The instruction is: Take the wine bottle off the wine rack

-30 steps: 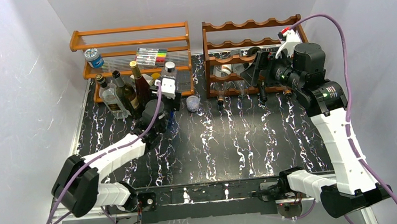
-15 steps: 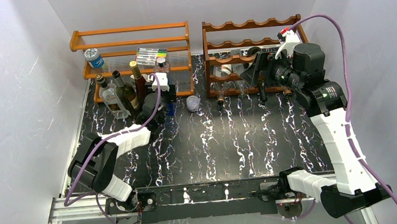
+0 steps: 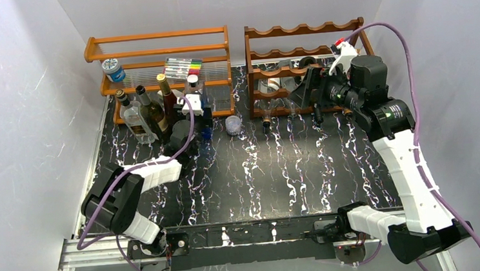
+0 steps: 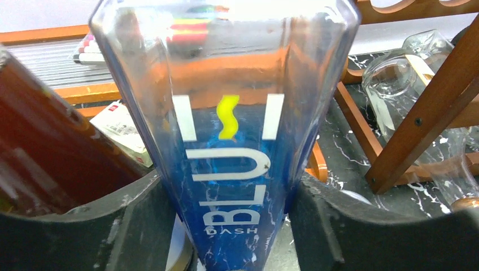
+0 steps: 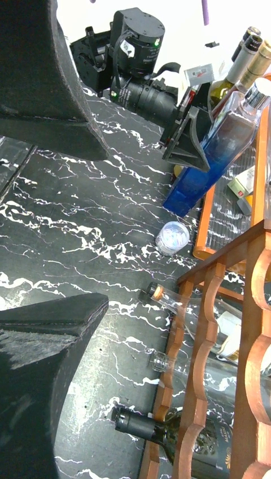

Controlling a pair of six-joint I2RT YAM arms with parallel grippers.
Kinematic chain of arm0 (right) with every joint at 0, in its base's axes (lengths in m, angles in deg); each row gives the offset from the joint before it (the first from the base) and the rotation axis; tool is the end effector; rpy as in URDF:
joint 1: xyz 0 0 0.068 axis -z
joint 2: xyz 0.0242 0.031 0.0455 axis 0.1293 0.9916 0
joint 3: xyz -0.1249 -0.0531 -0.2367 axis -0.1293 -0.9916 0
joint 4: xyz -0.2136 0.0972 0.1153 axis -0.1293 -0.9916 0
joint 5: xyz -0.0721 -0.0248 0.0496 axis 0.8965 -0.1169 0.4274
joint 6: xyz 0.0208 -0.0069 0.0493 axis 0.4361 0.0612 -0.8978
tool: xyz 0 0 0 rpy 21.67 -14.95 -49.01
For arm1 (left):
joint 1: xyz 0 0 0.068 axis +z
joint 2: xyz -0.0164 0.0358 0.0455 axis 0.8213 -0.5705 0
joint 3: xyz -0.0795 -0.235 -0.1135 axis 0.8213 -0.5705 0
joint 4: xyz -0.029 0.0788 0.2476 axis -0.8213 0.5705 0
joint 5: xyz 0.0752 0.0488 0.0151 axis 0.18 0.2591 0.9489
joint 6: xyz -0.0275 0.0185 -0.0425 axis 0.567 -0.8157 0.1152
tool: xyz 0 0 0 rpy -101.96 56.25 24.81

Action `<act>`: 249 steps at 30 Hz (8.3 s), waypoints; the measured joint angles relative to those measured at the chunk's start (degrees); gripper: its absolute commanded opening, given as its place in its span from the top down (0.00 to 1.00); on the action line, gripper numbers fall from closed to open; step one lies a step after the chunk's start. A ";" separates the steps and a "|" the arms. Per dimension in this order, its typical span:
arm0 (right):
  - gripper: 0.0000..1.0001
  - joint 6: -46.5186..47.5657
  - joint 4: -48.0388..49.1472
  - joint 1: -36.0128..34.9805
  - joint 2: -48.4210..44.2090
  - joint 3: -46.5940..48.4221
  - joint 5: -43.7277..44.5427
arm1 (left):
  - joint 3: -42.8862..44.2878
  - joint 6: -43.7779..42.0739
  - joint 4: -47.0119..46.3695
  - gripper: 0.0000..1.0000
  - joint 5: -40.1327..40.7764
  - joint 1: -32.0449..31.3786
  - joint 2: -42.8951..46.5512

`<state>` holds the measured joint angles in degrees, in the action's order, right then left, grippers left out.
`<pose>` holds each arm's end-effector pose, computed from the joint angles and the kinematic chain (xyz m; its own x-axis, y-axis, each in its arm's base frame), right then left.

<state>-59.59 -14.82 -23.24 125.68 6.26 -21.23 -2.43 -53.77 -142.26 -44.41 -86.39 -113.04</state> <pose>0.1989 0.0655 0.4502 -0.4578 0.2042 -0.8653 -0.3604 0.8471 0.3905 0.2788 -0.1516 0.2429 0.1322 -0.0167 -0.9911 0.1181 0.9930 -0.0010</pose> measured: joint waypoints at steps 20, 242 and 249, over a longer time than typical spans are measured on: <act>0.02 1.81 1.25 0.00 -1.01 -11.02 3.50 | 0.44 3.69 17.99 0.02 -8.00 0.00 25.94; 0.40 10.27 -11.93 -0.46 -10.38 -26.25 -12.24 | 44.41 -27.89 71.73 0.99 -55.39 -26.08 -13.92; 0.02 8.33 -8.74 -0.57 -10.91 -20.76 -10.78 | 30.25 -21.90 60.39 1.00 -45.77 -26.25 -3.28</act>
<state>-51.27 -23.56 -23.81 114.78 -14.51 -32.00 27.82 -75.67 -81.87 -90.17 -112.64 -116.32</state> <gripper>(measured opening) 0.913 0.551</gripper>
